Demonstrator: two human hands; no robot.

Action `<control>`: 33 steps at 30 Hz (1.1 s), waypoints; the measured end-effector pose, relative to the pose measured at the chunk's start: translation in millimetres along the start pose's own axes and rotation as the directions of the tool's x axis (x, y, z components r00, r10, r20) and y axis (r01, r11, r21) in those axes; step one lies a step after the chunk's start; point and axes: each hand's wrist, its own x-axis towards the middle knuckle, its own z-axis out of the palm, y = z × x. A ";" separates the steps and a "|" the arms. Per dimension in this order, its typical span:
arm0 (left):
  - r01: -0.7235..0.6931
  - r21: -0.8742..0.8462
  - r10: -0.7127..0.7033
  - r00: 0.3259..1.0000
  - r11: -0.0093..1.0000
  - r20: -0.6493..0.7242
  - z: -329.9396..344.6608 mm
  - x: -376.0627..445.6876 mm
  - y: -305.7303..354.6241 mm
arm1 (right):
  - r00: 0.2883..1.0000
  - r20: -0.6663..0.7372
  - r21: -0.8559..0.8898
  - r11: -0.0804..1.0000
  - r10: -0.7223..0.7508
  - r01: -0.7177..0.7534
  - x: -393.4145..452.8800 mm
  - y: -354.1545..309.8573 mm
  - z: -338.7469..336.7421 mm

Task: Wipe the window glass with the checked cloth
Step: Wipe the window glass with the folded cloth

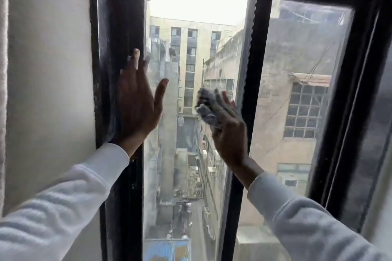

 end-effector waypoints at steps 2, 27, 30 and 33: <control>-0.023 0.085 0.022 1.000 0.996 0.009 8.8 -2.3 -14.3 | 0.968 0.219 -0.116 0.982 -0.121 0.149 -30.8 3.1 27.1; -0.079 0.144 0.085 0.996 0.986 -0.033 18.7 -13.2 -31.6 | 0.969 0.131 -0.361 0.900 -0.211 0.245 -71.1 14.0 40.0; -0.094 0.171 0.100 0.995 0.981 -0.029 18.9 -13.2 -30.7 | 0.762 0.330 -0.271 0.717 -0.558 0.642 -51.3 10.1 47.0; -0.103 0.153 0.110 0.993 0.983 -0.034 18.3 -13.8 -33.6 | 0.852 0.180 -0.296 0.799 -0.492 0.524 8.9 21.1 50.3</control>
